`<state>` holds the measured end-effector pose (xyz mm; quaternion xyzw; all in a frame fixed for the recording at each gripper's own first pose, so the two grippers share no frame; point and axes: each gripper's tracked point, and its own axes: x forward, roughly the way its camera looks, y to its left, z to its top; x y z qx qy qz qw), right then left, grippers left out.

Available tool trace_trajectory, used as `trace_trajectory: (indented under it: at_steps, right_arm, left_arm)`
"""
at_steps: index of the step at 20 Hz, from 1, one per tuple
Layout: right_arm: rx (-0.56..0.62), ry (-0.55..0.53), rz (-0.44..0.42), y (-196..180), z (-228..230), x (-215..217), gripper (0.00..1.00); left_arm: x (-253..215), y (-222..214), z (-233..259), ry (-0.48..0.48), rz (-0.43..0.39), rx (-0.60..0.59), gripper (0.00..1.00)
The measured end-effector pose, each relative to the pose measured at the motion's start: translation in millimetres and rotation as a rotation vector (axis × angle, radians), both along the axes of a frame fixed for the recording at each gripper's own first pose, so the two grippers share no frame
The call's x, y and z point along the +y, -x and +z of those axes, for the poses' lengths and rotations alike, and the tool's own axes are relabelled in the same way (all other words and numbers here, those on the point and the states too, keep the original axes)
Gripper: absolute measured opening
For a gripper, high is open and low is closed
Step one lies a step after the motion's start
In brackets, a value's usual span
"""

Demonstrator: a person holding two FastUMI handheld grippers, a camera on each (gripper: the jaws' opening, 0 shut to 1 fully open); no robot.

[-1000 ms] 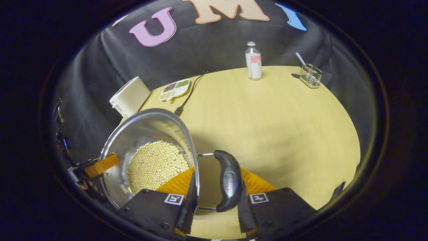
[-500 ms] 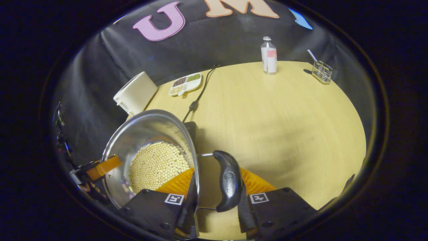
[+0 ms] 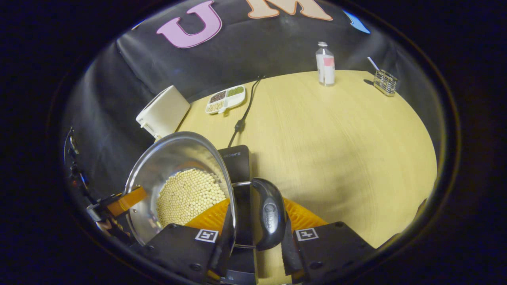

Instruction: First push the handle of the pot to place it horizontally, then grasp the pot with both hands and set it on the induction cooktop.

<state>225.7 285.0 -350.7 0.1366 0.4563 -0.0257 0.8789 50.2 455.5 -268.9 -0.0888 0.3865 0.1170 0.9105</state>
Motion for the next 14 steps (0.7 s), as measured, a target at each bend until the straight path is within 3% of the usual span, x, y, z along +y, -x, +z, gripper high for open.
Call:
trace_trajectory:
  at_steps: [3,4,6,13,14]
  right_arm:
    - [0.004,-0.007,-0.008,1.0,-0.4,0.5,0.5]
    - [0.003,-0.006,-0.009,0.8,-0.3,-0.1,0.56]
    - [0.002,-0.007,-0.009,0.4,-0.9,0.9,0.56]
    - [0.003,-0.011,-0.007,0.2,-2.1,0.8,0.56]
    - [0.006,-0.011,-0.005,0.0,-2.3,0.6,0.5]
  left_arm:
    - [3.0,-1.6,-0.7,-0.016,-0.019,-0.001,0.66]
    - [2.3,-1.2,-0.1,-0.015,-0.019,-0.001,0.7]
    - [2.1,-1.8,-0.2,-0.015,-0.02,-0.003,0.71]
    - [1.3,-1.5,0.7,-0.016,-0.02,-0.006,0.7]
    - [1.0,-1.5,0.2,-0.016,-0.021,-0.004,0.7]
